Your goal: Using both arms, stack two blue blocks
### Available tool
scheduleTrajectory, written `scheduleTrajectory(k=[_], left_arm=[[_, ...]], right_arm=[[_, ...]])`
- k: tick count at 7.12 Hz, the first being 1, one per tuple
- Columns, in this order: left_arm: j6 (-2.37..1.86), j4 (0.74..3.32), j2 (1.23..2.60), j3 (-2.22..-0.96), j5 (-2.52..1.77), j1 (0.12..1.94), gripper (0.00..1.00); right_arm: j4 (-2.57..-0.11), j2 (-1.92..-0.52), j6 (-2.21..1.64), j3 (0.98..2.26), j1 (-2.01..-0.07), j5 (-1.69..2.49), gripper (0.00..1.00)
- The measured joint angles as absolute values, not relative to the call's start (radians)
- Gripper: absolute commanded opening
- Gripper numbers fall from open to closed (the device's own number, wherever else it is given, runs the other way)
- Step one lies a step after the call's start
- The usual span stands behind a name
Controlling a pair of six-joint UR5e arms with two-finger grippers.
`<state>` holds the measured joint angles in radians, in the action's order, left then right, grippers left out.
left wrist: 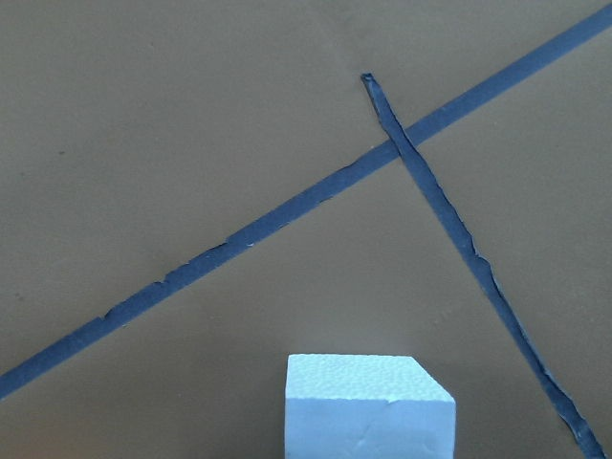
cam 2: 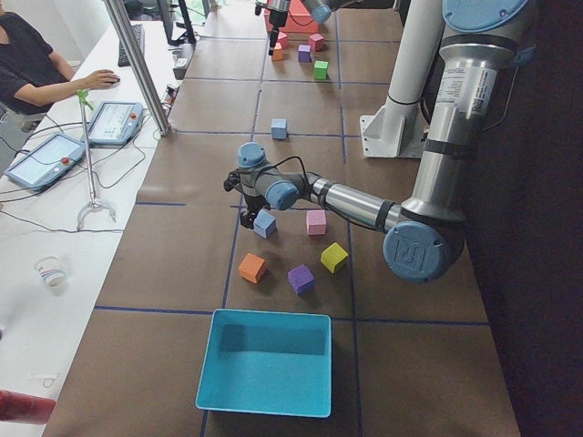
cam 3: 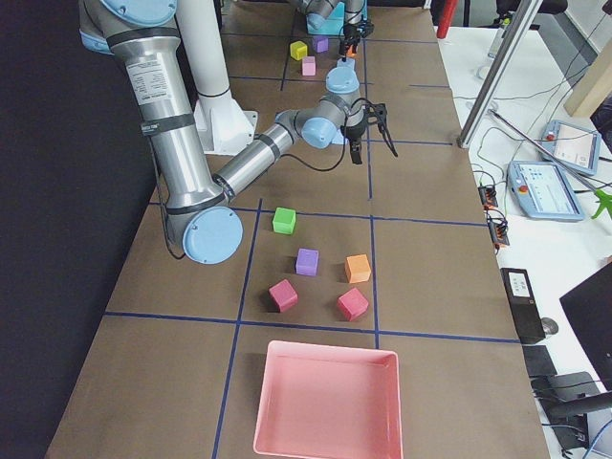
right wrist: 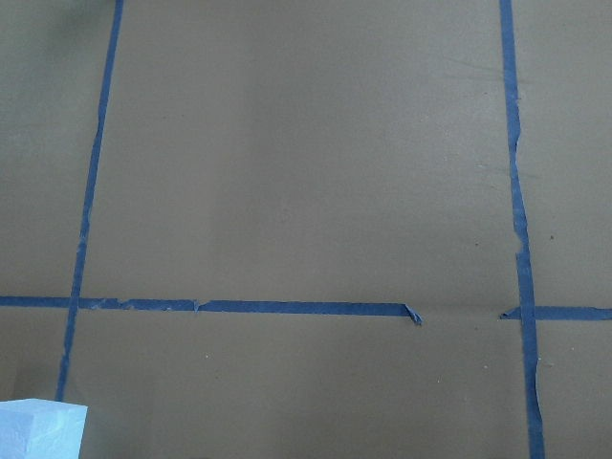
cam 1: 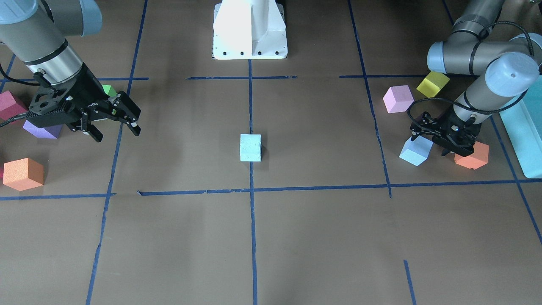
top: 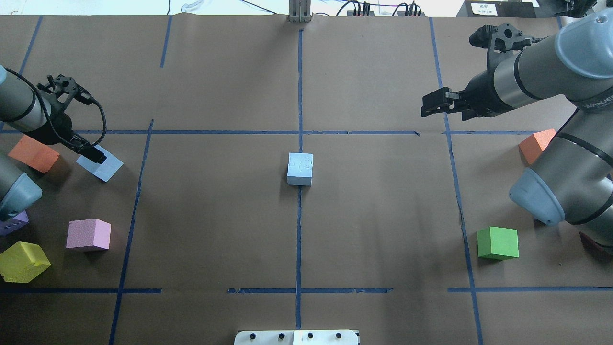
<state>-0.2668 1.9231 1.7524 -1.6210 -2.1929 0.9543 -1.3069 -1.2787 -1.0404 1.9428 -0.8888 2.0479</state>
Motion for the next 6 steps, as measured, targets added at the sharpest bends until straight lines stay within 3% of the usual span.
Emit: scheduleTrajectory(k=[4,5,6], left_arm=[[-0.268,1.924,1.765,-1.584,-2.192,0.923,1.0],[-0.268,1.924,1.766,-1.573,-2.191,0.915,0.8],[-0.268,1.924,1.766,-1.566,-2.191,0.909,0.46]], right_arm=[[-1.307,-1.282,-1.04,1.945,-0.888,2.045,1.0],[-1.307,-1.282,-1.04,1.946,-0.888,2.045,1.0],[-1.307,-1.282,-1.041,1.946,-0.888,2.044,1.0]])
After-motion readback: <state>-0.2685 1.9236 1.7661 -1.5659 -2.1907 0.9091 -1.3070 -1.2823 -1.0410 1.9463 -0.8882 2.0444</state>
